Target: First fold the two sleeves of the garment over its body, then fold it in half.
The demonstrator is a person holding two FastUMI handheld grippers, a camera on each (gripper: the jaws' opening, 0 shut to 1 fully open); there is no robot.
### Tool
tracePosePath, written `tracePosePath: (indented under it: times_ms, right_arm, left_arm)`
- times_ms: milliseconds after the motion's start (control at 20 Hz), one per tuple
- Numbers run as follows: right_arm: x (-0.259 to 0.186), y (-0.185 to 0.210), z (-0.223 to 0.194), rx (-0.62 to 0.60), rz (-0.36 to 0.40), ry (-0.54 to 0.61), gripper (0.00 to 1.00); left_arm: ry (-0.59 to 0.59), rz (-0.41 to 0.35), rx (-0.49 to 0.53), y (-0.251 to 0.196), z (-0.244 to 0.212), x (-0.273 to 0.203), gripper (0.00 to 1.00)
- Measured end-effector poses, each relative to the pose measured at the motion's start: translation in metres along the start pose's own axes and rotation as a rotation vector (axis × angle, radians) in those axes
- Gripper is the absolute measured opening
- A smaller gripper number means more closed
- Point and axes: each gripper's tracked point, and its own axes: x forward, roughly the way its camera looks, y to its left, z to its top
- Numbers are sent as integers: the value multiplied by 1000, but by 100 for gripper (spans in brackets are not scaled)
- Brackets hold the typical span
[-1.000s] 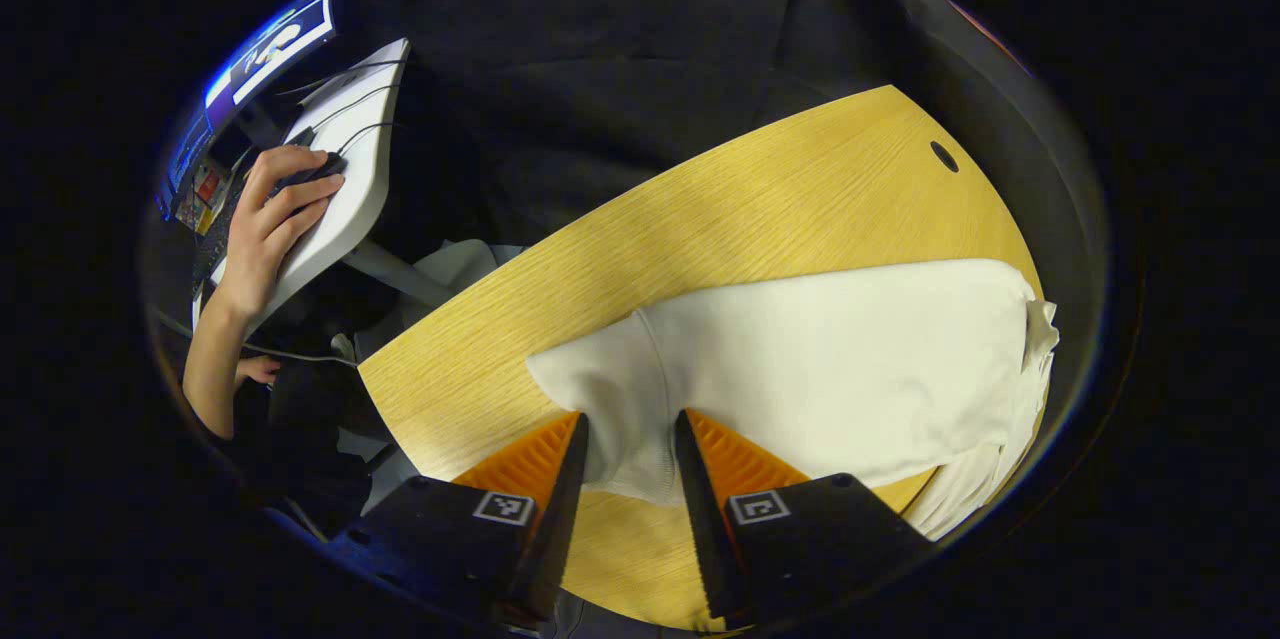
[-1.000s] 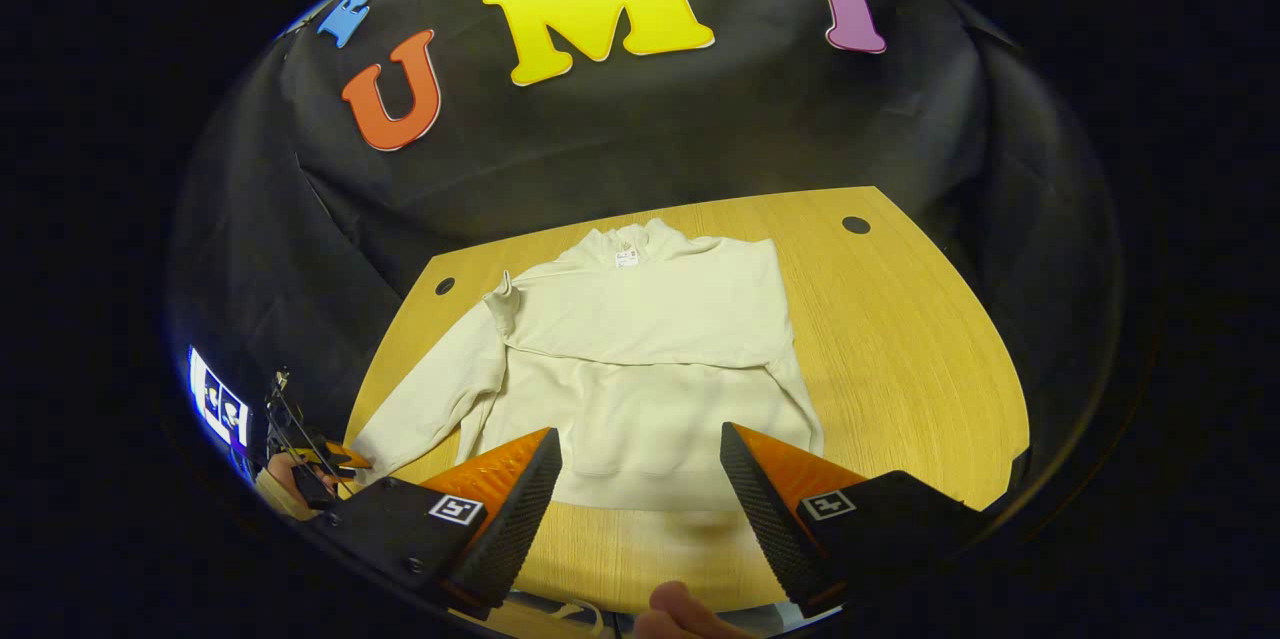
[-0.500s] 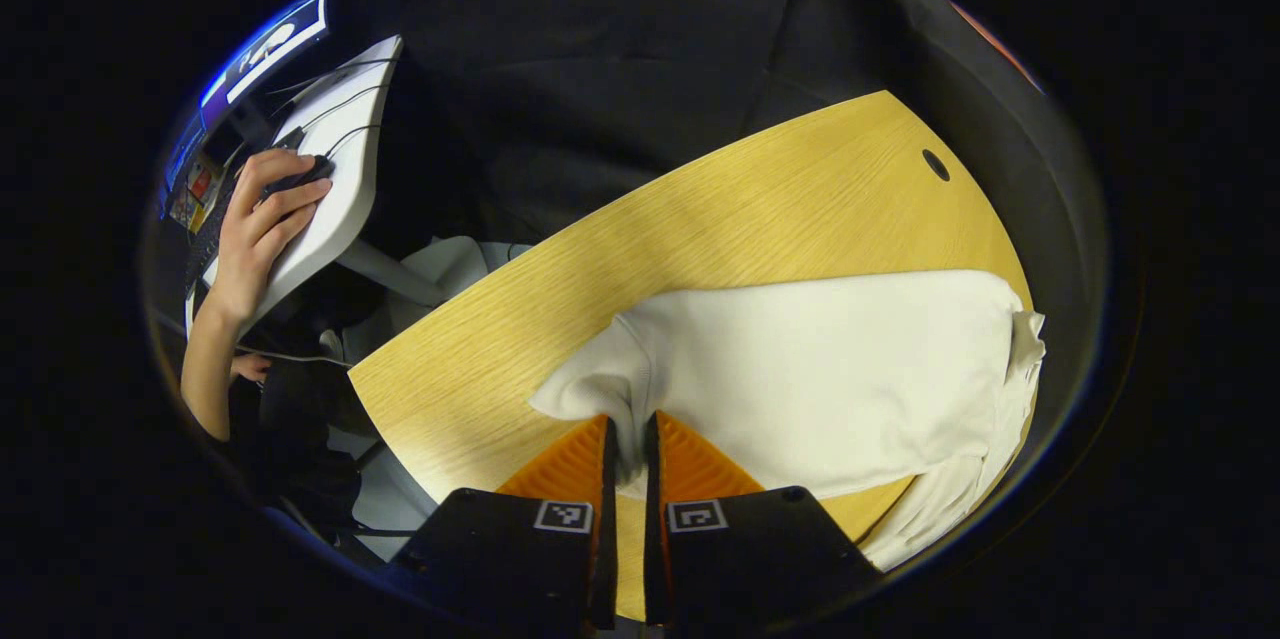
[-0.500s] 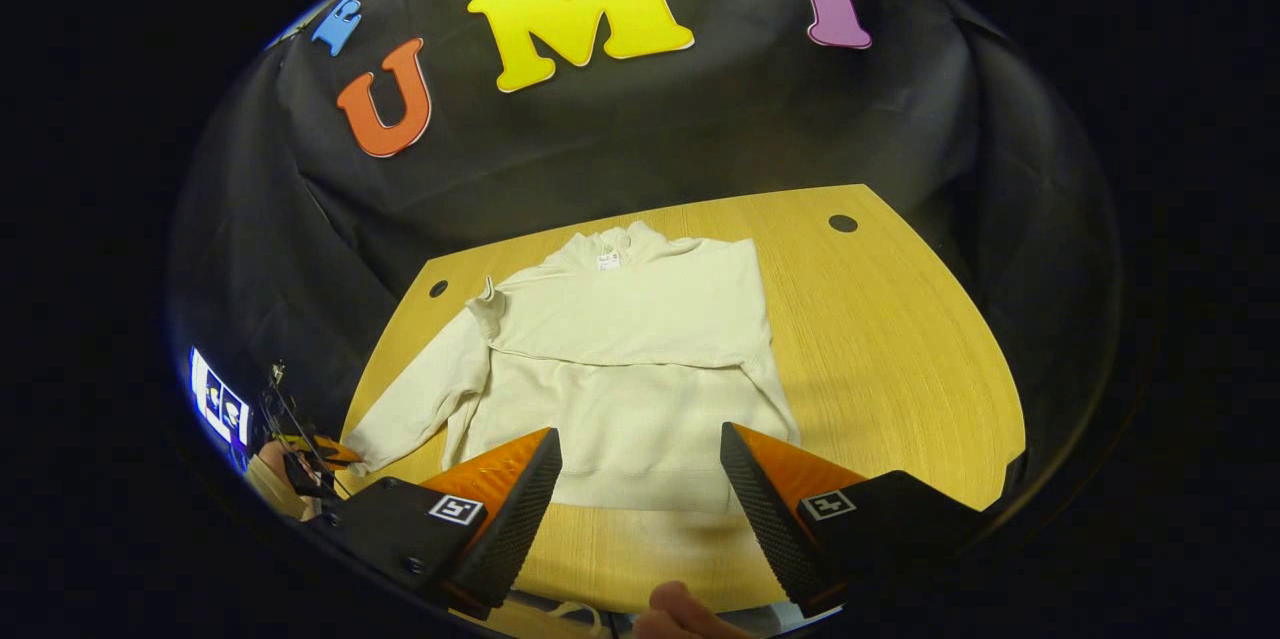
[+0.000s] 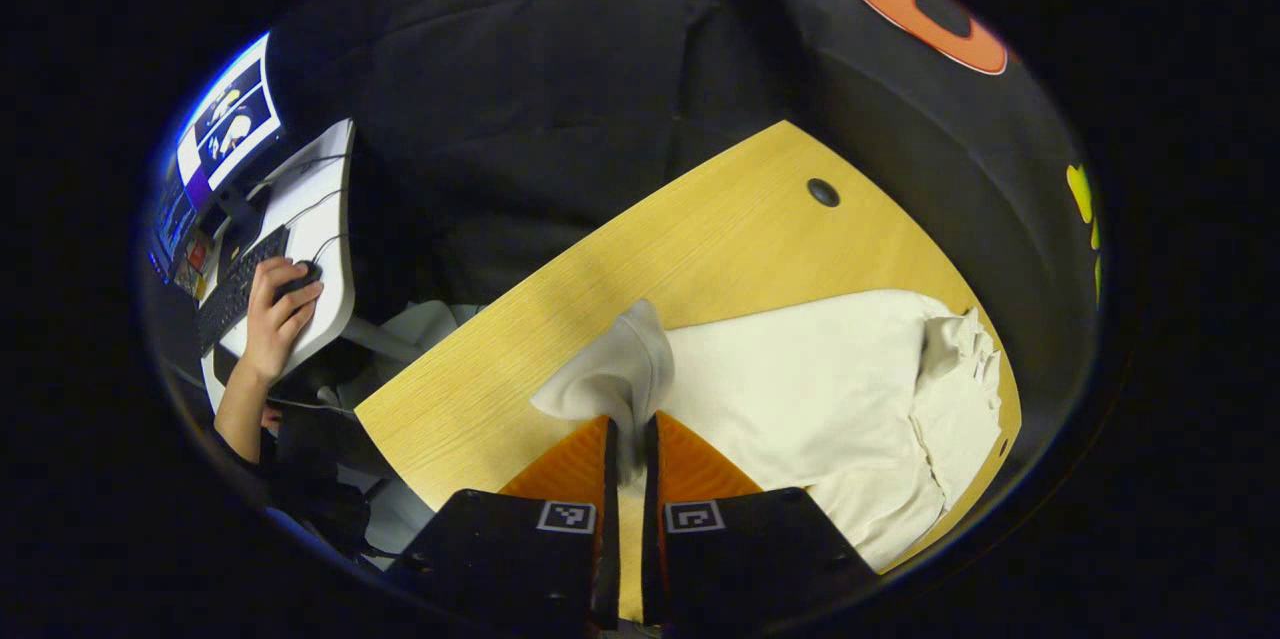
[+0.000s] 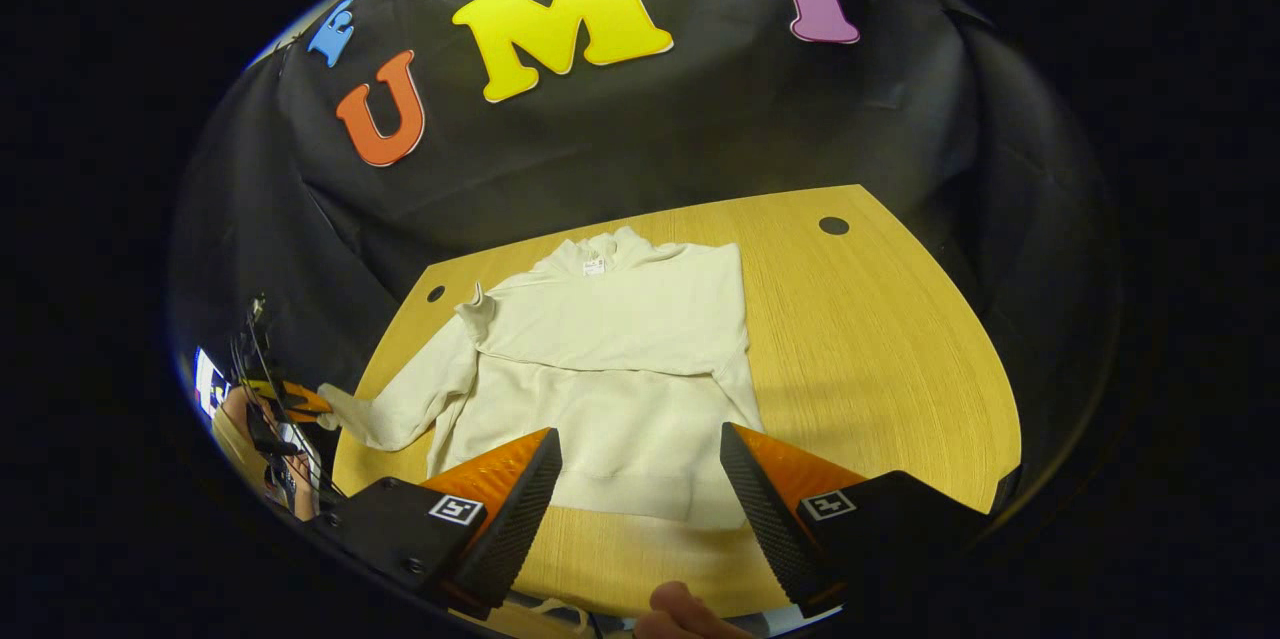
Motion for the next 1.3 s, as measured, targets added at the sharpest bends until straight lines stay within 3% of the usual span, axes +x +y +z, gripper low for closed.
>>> tracePosePath:
  times_ms: [500,900,1100,1200,1300]
  right_arm:
    - [8,-81,19,-5,-15,-8,99]
    - [8,-153,3,122,-62,24,96]
    - [9,-192,-11,121,-114,46,93]
    - [9,-201,-15,153,-122,52,96]
    - [8,-210,-22,199,-122,60,93]
  left_arm:
    - [-47,-165,243,-218,0,-51,11]
    - [-8,-307,484,-421,-59,-51,11]
    - [44,-339,574,-506,-97,-35,11]
    - [70,-349,617,-540,-116,-28,11]
    - [98,-359,664,-579,-137,-19,11]
